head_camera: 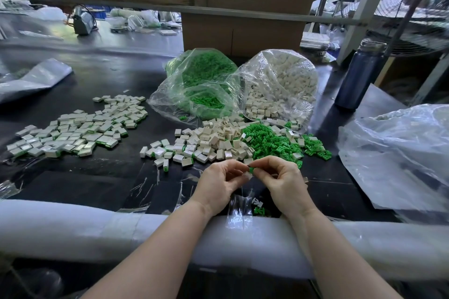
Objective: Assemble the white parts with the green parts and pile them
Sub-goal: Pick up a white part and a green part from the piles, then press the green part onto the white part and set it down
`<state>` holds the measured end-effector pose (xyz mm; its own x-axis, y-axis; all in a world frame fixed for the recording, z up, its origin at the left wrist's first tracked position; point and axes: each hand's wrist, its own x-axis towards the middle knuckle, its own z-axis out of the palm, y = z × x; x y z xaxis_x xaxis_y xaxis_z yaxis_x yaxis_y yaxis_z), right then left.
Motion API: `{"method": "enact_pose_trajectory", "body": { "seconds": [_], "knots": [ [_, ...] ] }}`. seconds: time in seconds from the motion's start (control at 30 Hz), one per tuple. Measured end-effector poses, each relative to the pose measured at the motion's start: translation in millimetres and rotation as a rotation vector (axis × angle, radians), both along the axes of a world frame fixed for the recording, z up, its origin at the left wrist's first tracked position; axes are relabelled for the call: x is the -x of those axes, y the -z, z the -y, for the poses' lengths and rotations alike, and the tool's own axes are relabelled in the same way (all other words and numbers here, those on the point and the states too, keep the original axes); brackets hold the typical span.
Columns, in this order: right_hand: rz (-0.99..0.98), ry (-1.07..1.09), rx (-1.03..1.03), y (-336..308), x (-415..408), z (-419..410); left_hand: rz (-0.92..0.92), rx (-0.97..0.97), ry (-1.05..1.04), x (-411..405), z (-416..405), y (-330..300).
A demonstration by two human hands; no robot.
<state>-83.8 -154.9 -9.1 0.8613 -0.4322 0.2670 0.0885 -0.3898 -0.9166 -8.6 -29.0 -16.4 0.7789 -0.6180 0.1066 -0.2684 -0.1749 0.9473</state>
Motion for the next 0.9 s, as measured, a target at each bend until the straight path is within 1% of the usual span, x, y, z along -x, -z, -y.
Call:
{"method": "enact_pose_trajectory", "body": {
  "seconds": [0.13,0.2,0.3,0.43,0.7,0.9],
  "knots": [
    [-0.012,-0.012,0.003,0.5,-0.4,0.2,0.008,0.002,-0.019,-1.5,0.3,0.2],
    [-0.019,0.001,0.001,1.8,-1.2,0.0,-0.032,0.028,-0.009,-1.3,-0.2,-0.3],
    [-0.033,0.02,-0.008,3.6,-1.9,0.6,-0.047,0.034,-0.01,-1.2,-0.6,-0.8],
    [-0.053,-0.007,-0.02,2.9,-1.8,1.2,-0.11,0.095,-0.012,-2.4,-1.2,-1.1],
    [-0.089,-0.056,-0.075,1.7,-0.8,0.3,-0.099,0.096,-0.004,-3.4,-0.8,-0.2],
    [-0.116,-0.067,-0.076,0.0,-0.3,0.8,-0.073,0.041,0.022,-1.0,-1.1,-1.1]
  ]
}}
